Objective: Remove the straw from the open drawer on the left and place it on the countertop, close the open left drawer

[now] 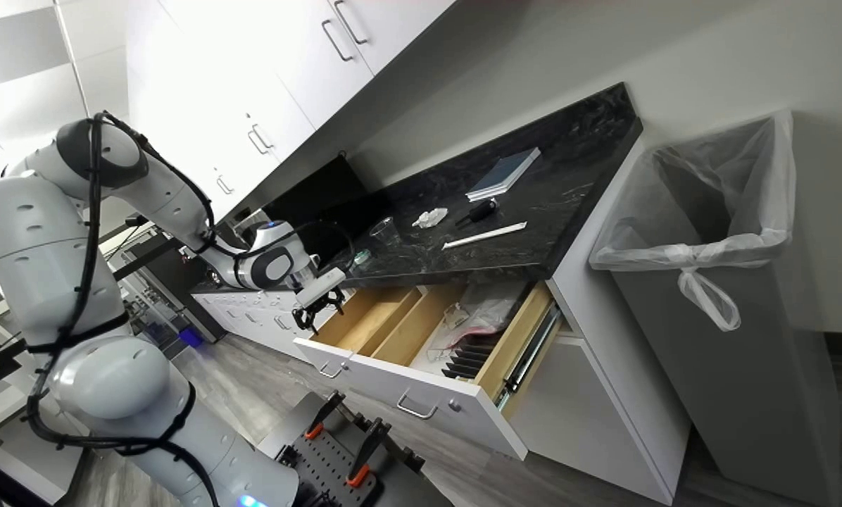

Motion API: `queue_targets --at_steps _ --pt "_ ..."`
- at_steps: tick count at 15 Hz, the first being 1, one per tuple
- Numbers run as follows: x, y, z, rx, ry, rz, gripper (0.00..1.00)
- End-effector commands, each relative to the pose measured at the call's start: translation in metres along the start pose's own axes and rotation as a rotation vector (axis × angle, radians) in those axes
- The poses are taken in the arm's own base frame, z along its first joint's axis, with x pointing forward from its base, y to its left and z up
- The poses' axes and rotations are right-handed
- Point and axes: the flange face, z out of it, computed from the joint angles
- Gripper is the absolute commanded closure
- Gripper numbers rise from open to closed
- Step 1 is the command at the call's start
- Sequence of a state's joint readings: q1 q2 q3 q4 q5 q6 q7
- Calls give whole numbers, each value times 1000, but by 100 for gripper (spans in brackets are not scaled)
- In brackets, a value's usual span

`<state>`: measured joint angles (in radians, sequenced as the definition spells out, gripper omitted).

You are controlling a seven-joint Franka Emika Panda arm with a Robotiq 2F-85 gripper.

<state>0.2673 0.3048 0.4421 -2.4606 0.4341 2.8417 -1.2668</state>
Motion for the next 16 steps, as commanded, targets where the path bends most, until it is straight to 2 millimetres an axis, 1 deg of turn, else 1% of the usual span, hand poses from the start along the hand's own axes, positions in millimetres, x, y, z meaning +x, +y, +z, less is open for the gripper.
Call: queue_targets --at_steps 1,5,8,13,14,15,16 --pt "-5 -1 21 -41 7 -7 0" --pt "-13 9 37 -109 3 -19 0" --pt "-18 21 45 -68 1 21 0" --pt "-24 50 47 12 -11 28 0" --pt "-25 56 49 23 -14 31 1" --pt "-26 61 52 33 -17 34 7" --pt "-25 65 56 42 -18 39 8"
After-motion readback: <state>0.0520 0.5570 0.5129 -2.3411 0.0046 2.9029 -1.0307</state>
